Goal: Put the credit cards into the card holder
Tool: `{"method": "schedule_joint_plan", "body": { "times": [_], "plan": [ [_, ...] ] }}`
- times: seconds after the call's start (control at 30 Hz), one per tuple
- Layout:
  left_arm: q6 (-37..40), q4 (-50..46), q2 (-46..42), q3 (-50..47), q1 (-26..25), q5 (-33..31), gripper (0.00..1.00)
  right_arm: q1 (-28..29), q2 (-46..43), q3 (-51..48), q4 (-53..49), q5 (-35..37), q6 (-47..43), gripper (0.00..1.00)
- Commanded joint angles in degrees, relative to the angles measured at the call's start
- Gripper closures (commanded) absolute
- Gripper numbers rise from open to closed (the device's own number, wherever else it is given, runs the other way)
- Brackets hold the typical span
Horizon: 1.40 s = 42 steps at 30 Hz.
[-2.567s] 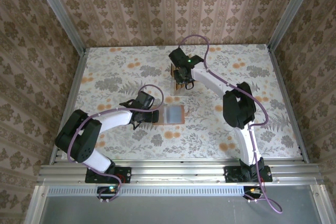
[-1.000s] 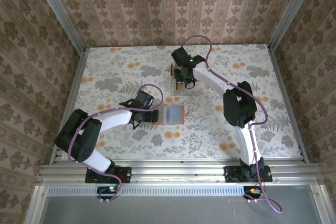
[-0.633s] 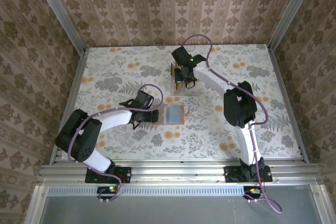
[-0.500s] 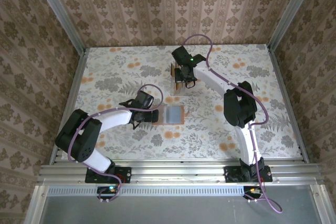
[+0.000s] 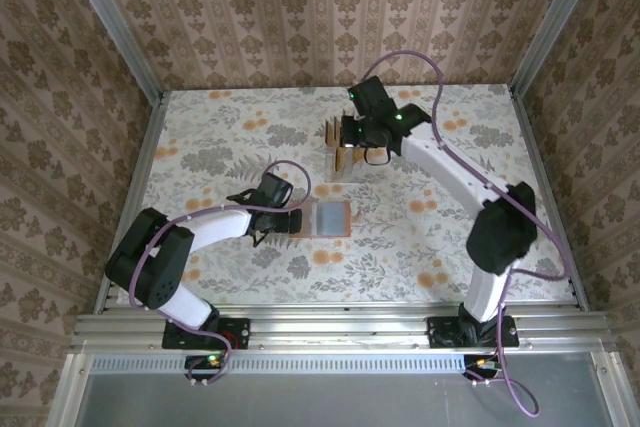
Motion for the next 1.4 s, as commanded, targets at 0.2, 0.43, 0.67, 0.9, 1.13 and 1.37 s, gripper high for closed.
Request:
{"method": "schedule_joint_plan", "body": {
  "times": [0.2,0.43,0.67,0.9,1.13,1.37],
  "plan": [
    [1.06,-1.75,0.63,0.23,0.58,-0.37,0.11,6.24,-12.34,-30.3,24.19,-9.59,11.11,1.0],
    [0.7,-2.36,0.52,-0.2,0.24,-0.74,0.11,10.94,-12.68,-42.02,36.19,-8.63,18.05,1.0],
    [0.24,-2.62,0.56,-0.14,-0.22,-1.26,0.11,13.51,-9.1,-43.24,40.08,-6.78,20.74,1.0],
    [0.5,-3.39,0.78,0.48,-0.4,-1.43,0.11,13.86,-6.33,-44.79,42.72,-4.89,22.21,1.0],
    [0.69,-3.74,0.95,0.67,-0.4,-1.52,0.11,13.15,-5.82,-48.2,43.94,-1.98,22.2,1.0],
    [0.71,-3.73,1.13,0.43,-0.4,-1.35,0.12,11.46,-6.39,-52.49,46.07,-2.03,23.18,1.0]
  ]
}}
